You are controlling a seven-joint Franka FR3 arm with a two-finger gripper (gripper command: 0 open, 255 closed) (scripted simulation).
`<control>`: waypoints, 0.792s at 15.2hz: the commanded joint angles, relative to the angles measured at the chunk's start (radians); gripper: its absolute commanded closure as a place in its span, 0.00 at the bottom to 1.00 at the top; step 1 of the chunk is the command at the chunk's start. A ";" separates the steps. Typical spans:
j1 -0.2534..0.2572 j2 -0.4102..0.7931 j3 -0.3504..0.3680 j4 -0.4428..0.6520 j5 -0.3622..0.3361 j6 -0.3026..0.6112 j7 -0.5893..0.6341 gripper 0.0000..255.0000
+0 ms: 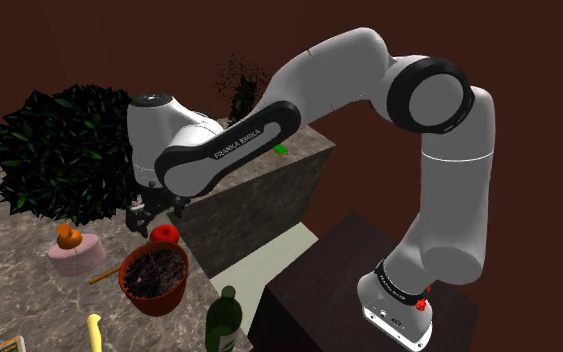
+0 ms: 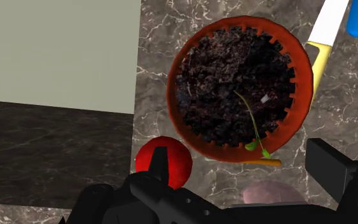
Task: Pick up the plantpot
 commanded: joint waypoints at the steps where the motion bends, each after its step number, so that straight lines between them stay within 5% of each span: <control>1: 0.043 0.084 -0.014 0.081 -0.027 -0.007 0.027 0.00; 3: 0.076 0.154 -0.026 0.155 -0.044 -0.018 0.041 0.00; 12: 0.093 0.220 -0.050 0.156 -0.069 0.046 0.051 0.00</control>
